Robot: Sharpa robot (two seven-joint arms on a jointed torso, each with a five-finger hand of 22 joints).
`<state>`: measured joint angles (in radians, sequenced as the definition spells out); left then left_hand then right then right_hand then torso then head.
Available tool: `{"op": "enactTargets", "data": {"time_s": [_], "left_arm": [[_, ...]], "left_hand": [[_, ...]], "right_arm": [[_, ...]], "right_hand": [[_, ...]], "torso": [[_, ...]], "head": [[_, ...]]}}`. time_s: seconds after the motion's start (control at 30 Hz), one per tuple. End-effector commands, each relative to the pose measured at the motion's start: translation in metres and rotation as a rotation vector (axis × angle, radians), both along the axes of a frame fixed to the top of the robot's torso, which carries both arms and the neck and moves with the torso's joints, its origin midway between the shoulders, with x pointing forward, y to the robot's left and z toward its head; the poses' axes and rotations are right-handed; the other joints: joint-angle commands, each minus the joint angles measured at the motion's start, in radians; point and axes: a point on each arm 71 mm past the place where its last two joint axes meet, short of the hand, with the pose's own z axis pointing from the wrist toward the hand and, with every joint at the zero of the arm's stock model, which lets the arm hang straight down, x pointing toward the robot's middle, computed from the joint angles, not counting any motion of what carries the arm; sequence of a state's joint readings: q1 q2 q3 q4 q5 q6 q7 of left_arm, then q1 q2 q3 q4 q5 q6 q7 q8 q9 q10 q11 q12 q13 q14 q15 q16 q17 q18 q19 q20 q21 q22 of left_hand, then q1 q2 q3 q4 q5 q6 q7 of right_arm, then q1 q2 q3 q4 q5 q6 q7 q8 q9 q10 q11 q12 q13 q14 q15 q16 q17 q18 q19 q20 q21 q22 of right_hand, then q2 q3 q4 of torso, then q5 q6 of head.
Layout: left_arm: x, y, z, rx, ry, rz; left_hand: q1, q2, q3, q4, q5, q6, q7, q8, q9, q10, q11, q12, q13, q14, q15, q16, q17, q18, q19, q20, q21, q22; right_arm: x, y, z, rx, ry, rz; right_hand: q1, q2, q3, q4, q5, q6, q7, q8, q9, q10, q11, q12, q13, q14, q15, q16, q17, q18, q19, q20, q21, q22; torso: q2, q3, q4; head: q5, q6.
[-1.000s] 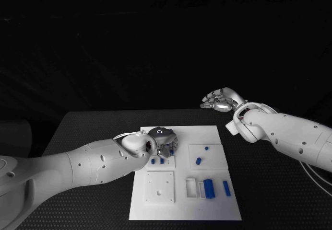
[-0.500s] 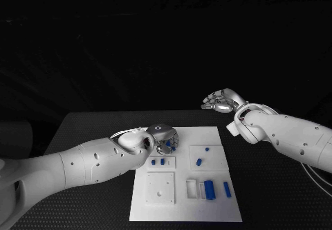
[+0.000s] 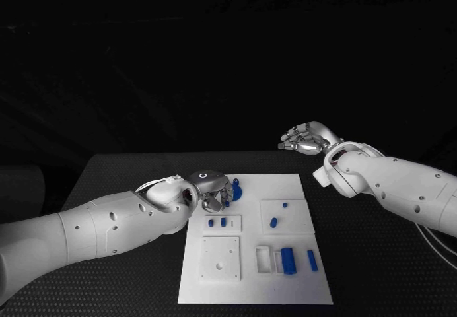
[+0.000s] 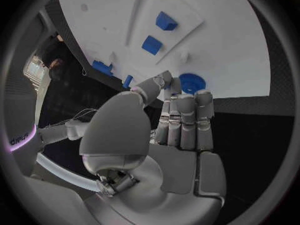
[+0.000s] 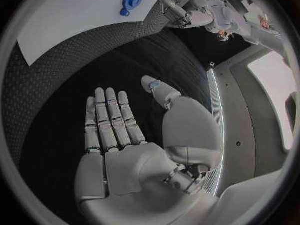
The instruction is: Assemble the parts on the task board
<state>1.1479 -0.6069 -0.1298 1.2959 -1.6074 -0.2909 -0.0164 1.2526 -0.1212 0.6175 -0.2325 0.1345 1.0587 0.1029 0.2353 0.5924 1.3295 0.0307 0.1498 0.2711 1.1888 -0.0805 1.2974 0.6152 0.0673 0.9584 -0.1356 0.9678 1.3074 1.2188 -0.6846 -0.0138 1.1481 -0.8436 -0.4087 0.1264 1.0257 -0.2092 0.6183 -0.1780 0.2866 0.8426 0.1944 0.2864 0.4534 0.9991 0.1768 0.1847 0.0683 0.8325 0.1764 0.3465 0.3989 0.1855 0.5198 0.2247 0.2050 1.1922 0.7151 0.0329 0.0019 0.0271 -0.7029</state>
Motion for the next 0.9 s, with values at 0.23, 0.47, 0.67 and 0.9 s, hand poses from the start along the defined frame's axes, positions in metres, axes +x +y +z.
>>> {"op": "enactTargets", "data": {"time_s": [0.23, 0.47, 0.67, 0.9], "left_arm": [[0.003, 0.017, -0.001, 0.008, 0.006, 0.042], [0.003, 0.021, -0.003, 0.025, 0.022, 0.05], [0.004, 0.026, -0.004, 0.033, 0.028, 0.057], [0.003, 0.023, -0.004, 0.024, 0.032, 0.053]], "left_hand": [[-0.008, 0.002, 0.005, 0.001, -0.001, 0.008, -0.001, 0.005, 0.0, -0.002, 0.001, -0.005, -0.002, 0.006, 0.0, -0.001, -0.002, 0.028, 0.003, -0.036, -0.003, 0.008], [-0.007, 0.001, 0.006, 0.002, -0.001, 0.009, -0.001, 0.006, 0.0, -0.001, 0.0, -0.006, -0.002, 0.006, 0.0, -0.002, -0.002, 0.028, 0.004, -0.036, -0.003, 0.007], [-0.008, 0.0, 0.006, 0.003, -0.002, 0.009, -0.001, 0.006, 0.0, -0.001, 0.0, -0.006, -0.002, 0.006, 0.0, -0.002, -0.002, 0.027, 0.004, -0.036, -0.003, 0.007], [-0.009, 0.0, 0.006, 0.004, -0.002, 0.009, -0.001, 0.005, 0.0, -0.001, 0.0, -0.006, -0.002, 0.007, 0.0, -0.003, -0.003, 0.027, 0.004, -0.036, -0.004, 0.007]], "right_arm": [[-0.001, 0.001, 0.0, -0.003, -0.003, 0.017], [-0.001, 0.001, 0.0, -0.003, -0.002, 0.017], [-0.001, 0.0, 0.0, -0.003, -0.002, 0.016], [-0.001, 0.001, 0.0, -0.003, -0.003, 0.019]], "right_hand": [[-0.003, 0.006, -0.007, 0.0, 0.004, 0.002, -0.002, 0.006, -0.002, 0.008, 0.001, -0.006, 0.0, 0.007, 0.001, 0.004, -0.002, -0.013, 0.005, -0.001, -0.004, 0.002], [-0.003, 0.006, -0.007, -0.001, 0.004, 0.002, -0.002, 0.006, -0.002, 0.008, 0.001, -0.007, 0.0, 0.007, 0.0, 0.004, -0.002, -0.013, 0.006, -0.001, -0.005, 0.002], [-0.003, 0.006, -0.007, -0.001, 0.004, 0.002, -0.002, 0.006, -0.002, 0.008, 0.001, -0.007, 0.0, 0.007, 0.0, 0.004, -0.002, -0.013, 0.006, -0.001, -0.005, 0.002], [-0.003, 0.006, -0.007, -0.001, 0.004, 0.002, -0.002, 0.006, -0.002, 0.009, 0.001, -0.008, 0.0, 0.007, 0.0, 0.004, -0.002, -0.013, 0.006, -0.001, -0.006, 0.003]], "torso": [[0.001, -0.0002, -0.0007], [0.001, 0.0003, -0.0012], [0.001, 0.0009, -0.0014], [0.001, 0.0015, -0.0016]], "head": [[0.0, -0.002], [0.001, -0.005], [0.002, -0.005], [0.003, -0.007]]}}
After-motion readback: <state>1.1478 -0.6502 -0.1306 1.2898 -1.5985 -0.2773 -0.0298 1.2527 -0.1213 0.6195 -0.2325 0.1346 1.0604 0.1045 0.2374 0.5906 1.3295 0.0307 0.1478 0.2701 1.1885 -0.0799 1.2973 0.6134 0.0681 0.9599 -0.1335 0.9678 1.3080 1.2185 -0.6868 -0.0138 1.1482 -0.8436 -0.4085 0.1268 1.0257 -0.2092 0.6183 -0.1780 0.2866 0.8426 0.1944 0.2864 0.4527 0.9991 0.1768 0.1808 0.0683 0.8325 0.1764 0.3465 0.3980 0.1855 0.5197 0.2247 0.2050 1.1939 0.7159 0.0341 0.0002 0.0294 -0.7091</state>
